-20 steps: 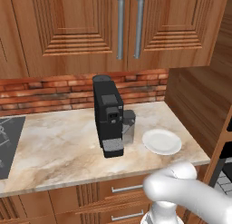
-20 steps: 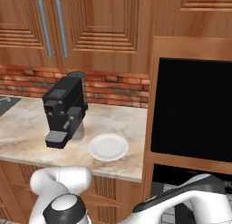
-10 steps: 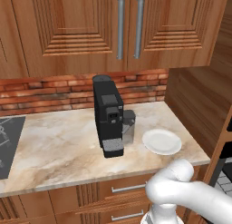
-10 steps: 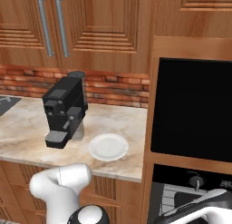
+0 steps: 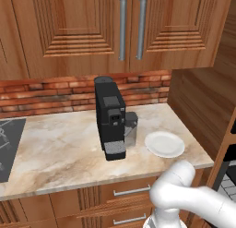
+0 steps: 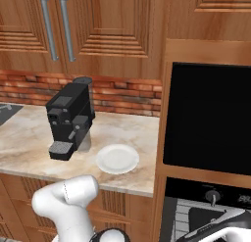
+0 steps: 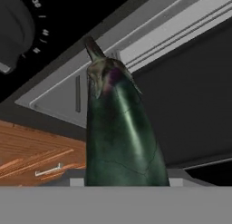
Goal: Place the eggplant on the rack of the oven.
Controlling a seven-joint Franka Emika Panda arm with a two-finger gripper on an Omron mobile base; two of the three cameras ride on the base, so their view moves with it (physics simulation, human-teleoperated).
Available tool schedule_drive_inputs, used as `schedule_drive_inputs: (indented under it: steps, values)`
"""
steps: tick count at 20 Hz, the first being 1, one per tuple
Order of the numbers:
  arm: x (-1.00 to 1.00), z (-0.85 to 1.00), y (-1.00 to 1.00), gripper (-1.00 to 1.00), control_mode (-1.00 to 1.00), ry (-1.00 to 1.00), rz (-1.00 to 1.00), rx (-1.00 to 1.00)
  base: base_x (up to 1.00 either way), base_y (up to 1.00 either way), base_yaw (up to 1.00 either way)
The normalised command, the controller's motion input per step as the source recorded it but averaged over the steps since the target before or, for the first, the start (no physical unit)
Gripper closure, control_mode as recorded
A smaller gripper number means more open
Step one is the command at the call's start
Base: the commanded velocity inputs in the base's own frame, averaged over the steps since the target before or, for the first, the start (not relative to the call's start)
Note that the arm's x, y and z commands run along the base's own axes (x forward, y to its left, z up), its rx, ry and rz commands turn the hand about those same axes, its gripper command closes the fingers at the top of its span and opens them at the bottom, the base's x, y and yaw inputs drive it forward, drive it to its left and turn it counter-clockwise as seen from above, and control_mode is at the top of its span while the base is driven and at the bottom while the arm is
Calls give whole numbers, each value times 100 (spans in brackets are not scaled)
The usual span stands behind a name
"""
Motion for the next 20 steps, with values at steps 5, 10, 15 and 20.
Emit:
schedule_drive_inputs:
  steps: [5,10,15,20]
  values:
    - [4,-55,-7,100,-100,1,-4,-2,0,0,0]
    - [2,-38,-5,100,-100,-3,-6,-27,0,0,0]
    - [13,-28,-17,100,-100,-2,-1,-18,0,0,0]
    - [9,1,-1,100,-100,0,7,0,0,0,0]
